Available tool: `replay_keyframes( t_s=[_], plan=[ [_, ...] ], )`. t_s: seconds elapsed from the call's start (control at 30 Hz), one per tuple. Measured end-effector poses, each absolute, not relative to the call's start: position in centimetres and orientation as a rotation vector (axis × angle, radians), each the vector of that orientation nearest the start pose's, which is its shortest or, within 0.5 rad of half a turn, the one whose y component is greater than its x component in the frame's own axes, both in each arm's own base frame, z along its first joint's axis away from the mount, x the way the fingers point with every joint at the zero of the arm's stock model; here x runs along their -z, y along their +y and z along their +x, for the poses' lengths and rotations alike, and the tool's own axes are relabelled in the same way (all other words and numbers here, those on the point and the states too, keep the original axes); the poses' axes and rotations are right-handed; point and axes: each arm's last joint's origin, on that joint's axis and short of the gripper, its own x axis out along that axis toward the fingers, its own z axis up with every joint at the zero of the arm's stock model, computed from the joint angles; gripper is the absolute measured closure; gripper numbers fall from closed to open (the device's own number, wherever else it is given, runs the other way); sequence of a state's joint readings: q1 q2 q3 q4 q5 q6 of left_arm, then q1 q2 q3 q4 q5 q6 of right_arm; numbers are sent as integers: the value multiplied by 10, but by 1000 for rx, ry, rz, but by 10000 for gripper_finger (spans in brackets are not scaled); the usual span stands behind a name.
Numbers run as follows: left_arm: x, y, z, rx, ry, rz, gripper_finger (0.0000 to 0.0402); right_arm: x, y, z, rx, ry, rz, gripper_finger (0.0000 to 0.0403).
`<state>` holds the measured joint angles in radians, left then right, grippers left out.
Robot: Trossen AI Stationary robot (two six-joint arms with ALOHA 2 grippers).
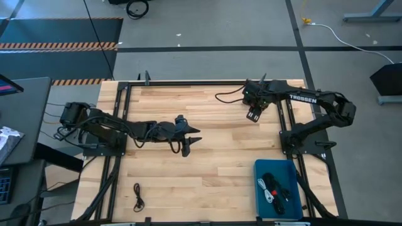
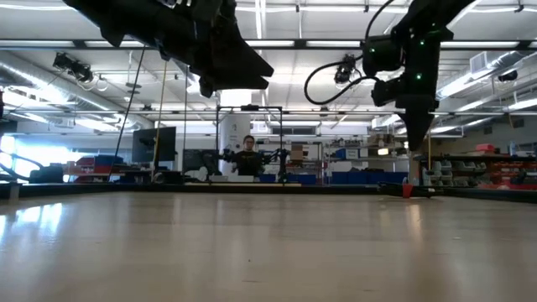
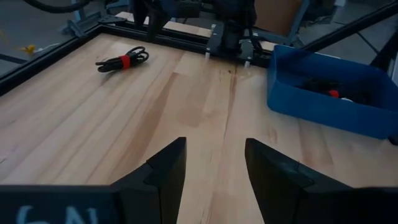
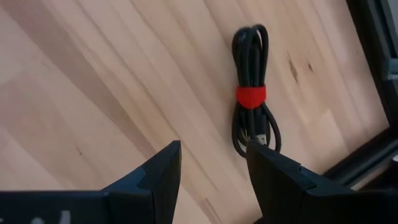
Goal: Pick and place USB-C Cables
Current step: Put the black USB cable into the blue bin
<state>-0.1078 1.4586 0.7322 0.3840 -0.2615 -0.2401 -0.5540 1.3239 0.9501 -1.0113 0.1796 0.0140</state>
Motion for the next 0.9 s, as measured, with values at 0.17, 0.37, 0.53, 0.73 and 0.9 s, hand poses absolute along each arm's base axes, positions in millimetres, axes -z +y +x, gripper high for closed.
replay_keyframes(
  t_s=[0.17, 0.37, 0.53, 0.73, 0.9],
  plan=[
    [-216, -26, 303, -189, 320, -179, 230, -231, -124, 185, 592, 1395, 279, 216],
    [-214, -26, 302, -190, 333, -183, 230, -231, -129, 181, 632, 1411, 242, 216],
    [-214, -26, 302, -194, 330, -207, 230, -232, -135, 182, 649, 1382, 208, 216],
    [-214, -26, 302, -195, 329, -209, 230, -221, -142, 190, 619, 1395, 230, 216],
    [-214, -26, 302, -195, 331, -208, 230, -193, -150, 200, 609, 1538, 219, 216]
  ],
)
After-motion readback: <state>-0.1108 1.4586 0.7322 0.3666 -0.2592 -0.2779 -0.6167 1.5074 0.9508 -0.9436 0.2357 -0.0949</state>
